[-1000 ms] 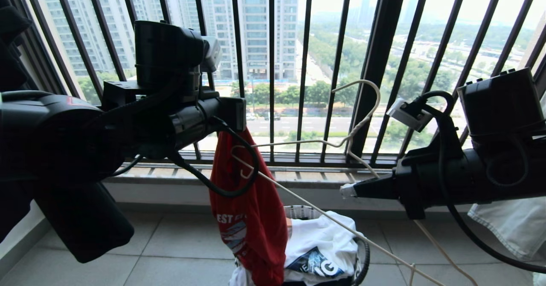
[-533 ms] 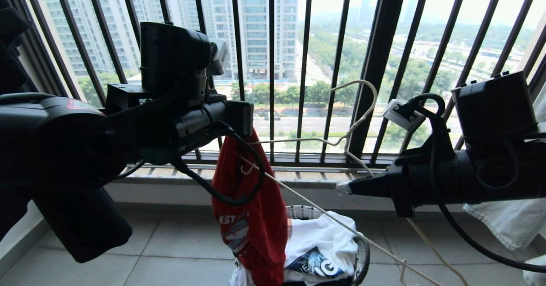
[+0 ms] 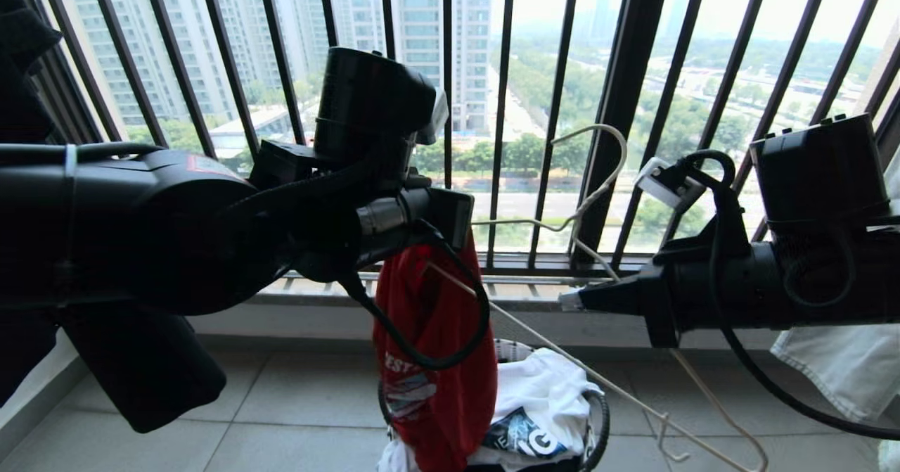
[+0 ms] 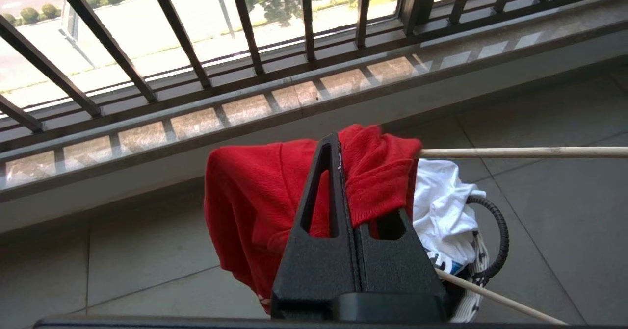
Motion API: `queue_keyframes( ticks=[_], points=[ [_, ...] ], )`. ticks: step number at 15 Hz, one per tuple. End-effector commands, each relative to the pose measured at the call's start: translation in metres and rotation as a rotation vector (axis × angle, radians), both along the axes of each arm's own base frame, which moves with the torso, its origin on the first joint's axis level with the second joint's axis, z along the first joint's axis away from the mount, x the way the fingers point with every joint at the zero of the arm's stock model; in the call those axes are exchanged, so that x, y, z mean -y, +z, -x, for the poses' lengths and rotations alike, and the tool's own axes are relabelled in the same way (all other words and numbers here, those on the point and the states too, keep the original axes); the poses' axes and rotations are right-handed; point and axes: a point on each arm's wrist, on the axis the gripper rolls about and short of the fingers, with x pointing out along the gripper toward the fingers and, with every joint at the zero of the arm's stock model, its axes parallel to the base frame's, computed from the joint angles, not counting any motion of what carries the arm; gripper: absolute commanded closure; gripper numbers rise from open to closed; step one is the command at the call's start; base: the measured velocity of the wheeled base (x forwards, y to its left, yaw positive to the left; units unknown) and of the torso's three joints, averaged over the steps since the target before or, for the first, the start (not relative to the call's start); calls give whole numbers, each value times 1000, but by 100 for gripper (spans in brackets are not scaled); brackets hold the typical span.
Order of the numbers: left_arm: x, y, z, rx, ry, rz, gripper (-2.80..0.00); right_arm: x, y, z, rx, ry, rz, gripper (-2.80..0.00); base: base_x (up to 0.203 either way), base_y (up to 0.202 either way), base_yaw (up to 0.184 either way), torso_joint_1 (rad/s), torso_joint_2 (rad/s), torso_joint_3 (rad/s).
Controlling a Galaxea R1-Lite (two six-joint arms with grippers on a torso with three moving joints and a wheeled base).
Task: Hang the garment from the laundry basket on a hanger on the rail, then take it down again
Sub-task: Hang the clothes on the clothes rack
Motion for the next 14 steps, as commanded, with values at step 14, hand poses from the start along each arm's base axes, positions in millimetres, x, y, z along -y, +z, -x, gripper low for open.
queue_keyframes(
  ticks=[14],
  points=[
    [56,45,54,-152,-154,96,0,11,6,3,59,-49,24,0,0,0,0,0,0,0]
  ],
)
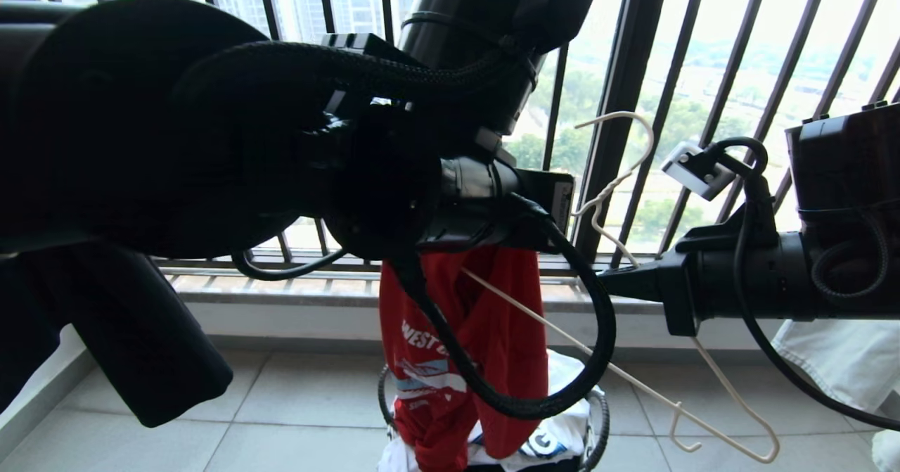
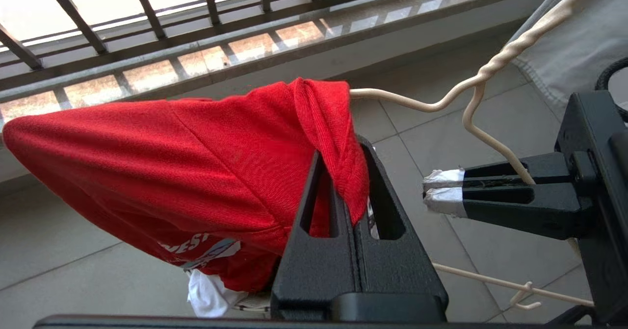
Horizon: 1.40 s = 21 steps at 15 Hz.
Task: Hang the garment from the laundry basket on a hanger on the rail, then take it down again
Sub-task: Hang the clothes on the clothes rack
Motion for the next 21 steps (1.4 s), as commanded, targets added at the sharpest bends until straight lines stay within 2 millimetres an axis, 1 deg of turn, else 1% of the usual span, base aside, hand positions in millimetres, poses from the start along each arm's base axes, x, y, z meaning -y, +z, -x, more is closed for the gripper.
queue_keyframes(
  ticks=[1,4,5,6,8,10,11,13,15,19,21],
  points=[
    [6,5,-1,0,5,39,0,-2,-3,-1,-13,12,3,0,0,0,0,0,0,0],
    [3,20,0,1,34,136,0,-7,-9,-1,-25,34,22,0,0,0,0,0,0,0],
    [2,20,-1,12,65,130,0,-7,-9,0,-20,37,25,0,0,0,0,0,0,0],
    [1,20,-4,28,110,116,0,-6,-9,0,-15,38,29,0,0,0,0,0,0,0],
    [-10,19,-19,72,211,65,0,-6,-8,2,-11,39,32,0,0,0,0,0,0,0],
    [-20,24,-31,113,312,51,0,-5,-8,2,-7,38,35,0,0,0,0,0,0,0],
    [-26,27,-37,125,352,56,0,-5,-8,2,-2,37,38,0,0,0,0,0,0,0],
    [-33,29,-43,133,384,54,0,-4,-7,3,2,37,40,0,0,0,0,0,0,0],
    [-35,29,-44,134,396,51,0,-3,-6,2,5,34,39,0,0,0,0,0,0,0],
    [-35,29,-42,132,399,50,0,7,-2,-3,23,-16,37,0,0,0,0,0,0,0],
    [-35,30,-40,132,395,56,0,8,-1,-3,29,-21,38,0,0,0,0,0,0,0]
  ],
)
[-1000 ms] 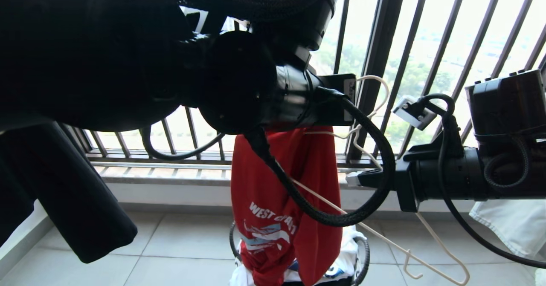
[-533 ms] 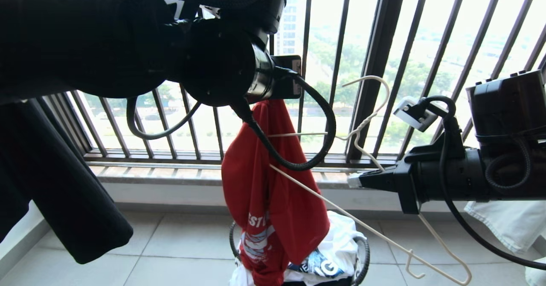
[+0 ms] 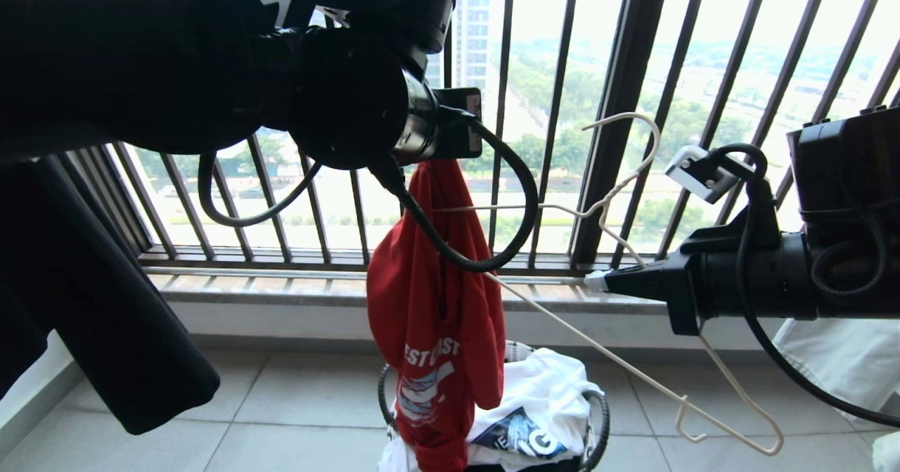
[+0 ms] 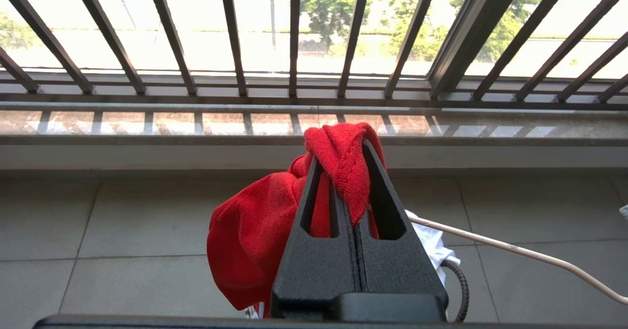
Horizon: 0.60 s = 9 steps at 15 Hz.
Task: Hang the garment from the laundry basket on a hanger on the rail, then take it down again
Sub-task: Hang the clothes on the clothes rack
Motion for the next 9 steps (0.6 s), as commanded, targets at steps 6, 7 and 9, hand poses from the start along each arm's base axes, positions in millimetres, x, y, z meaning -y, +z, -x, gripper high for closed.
queue_keyframes(
  ticks=[6,7,9],
  points=[
    [3,17,29,38,-32,39,0,1,-3,-6,28,-63,56,0,0,0,0,0,0,0],
    [3,20,35,43,-49,47,0,1,-3,-8,28,-70,60,0,0,0,0,0,0,0],
    [6,27,52,53,-96,68,0,2,-2,-9,39,-102,72,0,0,0,0,0,0,0]
  ],
)
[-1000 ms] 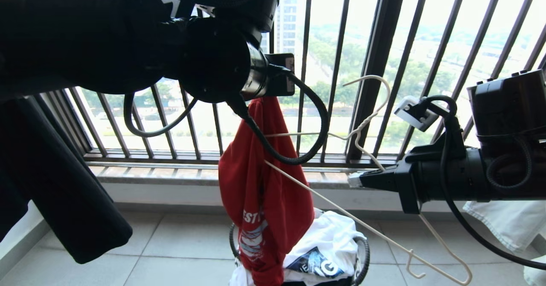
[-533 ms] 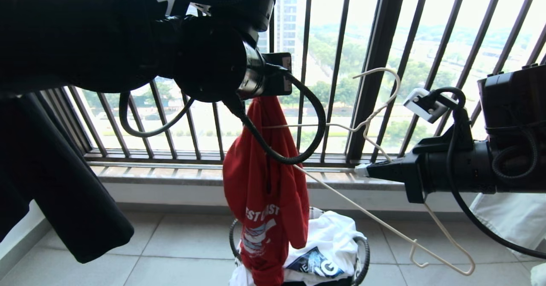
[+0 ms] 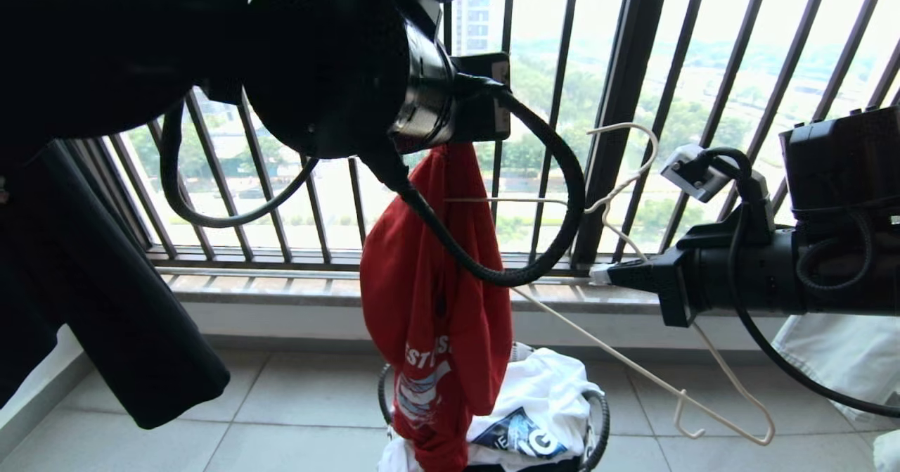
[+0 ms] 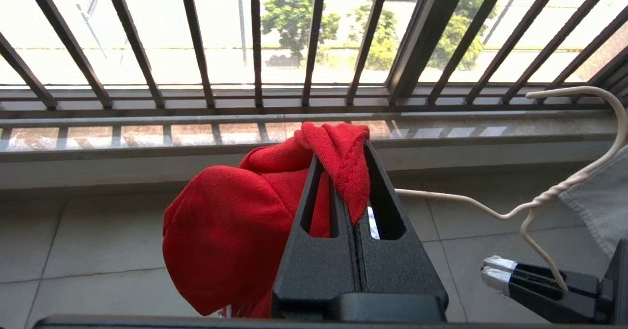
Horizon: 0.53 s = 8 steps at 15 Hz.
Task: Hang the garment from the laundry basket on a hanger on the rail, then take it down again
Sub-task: Hang the clothes on the clothes rack
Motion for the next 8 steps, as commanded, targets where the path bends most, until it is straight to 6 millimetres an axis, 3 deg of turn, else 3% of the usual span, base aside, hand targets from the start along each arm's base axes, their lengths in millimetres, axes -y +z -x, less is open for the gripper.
queue_keyframes(
  ticks=[1,4,8],
  points=[
    [1,8,19,12,-47,25,0,0,0,-1,1,-5,2,0,0,0,0,0,0,0],
    [19,0,29,-2,-106,5,0,-1,-1,0,-2,1,6,0,0,0,0,0,0,0],
    [46,-24,22,-58,-113,1,0,0,1,1,4,0,2,0,0,0,0,0,0,0]
  ],
)
